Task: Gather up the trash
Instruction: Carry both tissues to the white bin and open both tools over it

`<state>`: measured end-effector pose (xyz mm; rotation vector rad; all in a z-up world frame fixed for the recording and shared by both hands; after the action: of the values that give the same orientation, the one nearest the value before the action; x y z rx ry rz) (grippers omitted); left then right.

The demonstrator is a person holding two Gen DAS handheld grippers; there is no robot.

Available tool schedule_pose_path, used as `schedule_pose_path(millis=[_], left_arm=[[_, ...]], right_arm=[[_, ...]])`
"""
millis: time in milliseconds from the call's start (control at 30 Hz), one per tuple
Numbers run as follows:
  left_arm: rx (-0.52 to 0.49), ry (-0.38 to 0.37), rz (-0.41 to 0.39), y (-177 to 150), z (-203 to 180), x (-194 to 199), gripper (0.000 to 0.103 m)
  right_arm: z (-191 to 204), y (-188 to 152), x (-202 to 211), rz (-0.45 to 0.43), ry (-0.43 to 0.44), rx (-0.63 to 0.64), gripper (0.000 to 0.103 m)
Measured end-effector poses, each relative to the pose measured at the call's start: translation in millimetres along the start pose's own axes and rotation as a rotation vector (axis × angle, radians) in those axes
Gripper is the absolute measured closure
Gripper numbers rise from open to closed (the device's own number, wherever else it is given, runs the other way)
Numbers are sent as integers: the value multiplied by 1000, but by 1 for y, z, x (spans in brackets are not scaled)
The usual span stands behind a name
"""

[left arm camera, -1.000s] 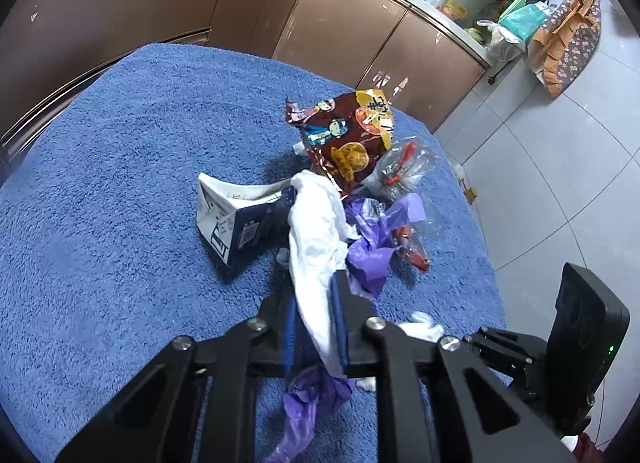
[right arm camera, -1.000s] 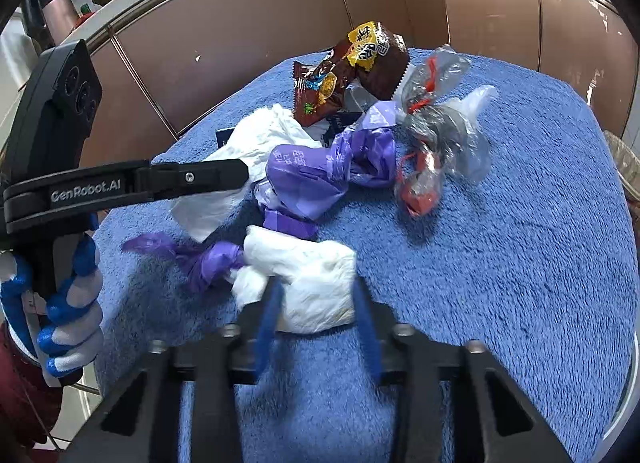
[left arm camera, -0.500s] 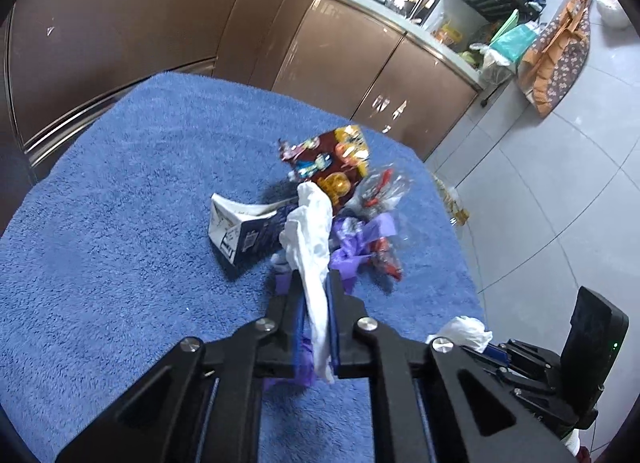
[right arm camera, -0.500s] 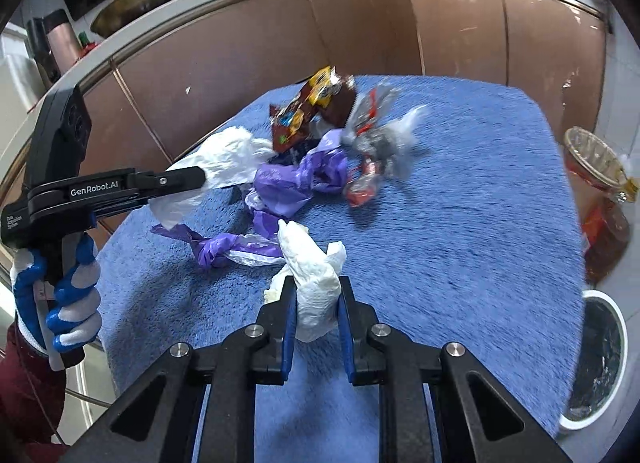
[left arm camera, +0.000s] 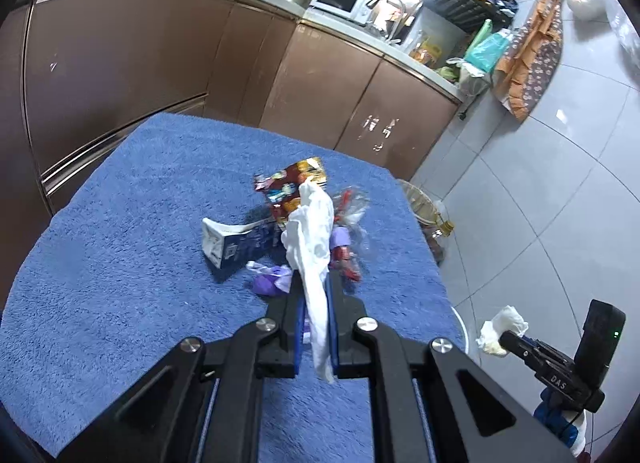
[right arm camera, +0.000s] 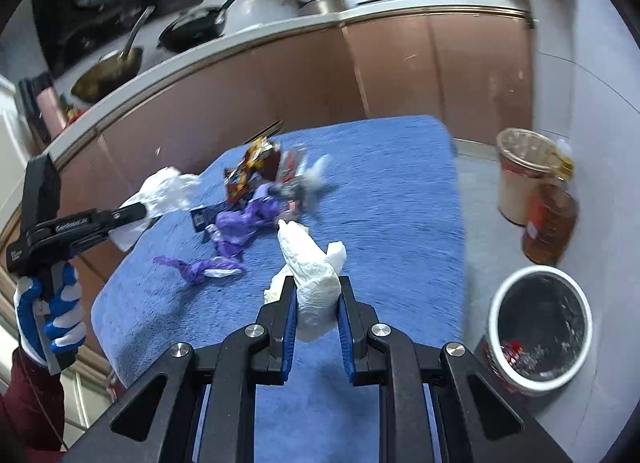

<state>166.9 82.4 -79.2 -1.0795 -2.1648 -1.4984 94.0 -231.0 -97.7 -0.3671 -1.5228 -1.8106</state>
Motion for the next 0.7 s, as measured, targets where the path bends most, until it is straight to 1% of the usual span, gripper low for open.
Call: schedule_pose_path(millis=[167, 333, 433, 567, 700], left_arm=[[-67, -47, 8, -4, -41, 4, 94], [-165, -103, 50, -9, -97, -17, 94], [-222, -138, 99, -15, -135, -44, 94], [-302, -185, 188, -30, -187, -91, 94], [-387, -218, 279, -53, -242, -143, 94]], right_arm=[[-37, -9, 34, -55, -65, -65, 85], [-77, -20, 55, -91, -153, -128, 85], [-102, -28, 59, -96, -211, -166, 85], [-135, -39, 56, -88, -285, -203, 85], [-172, -50, 40, -63, -341, -255, 85]])
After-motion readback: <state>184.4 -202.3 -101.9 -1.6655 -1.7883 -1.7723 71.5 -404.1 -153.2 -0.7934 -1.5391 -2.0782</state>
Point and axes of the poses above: each gripper's, at about its wrist camera, not at the fingertips, and x roughly against the way its jaws point, z to its left, y to its top, the point moved 5 cm from there along -x, roughly the way its jaws point, and after that the axes turned 2 degrees about x, right-handed, at the moved point
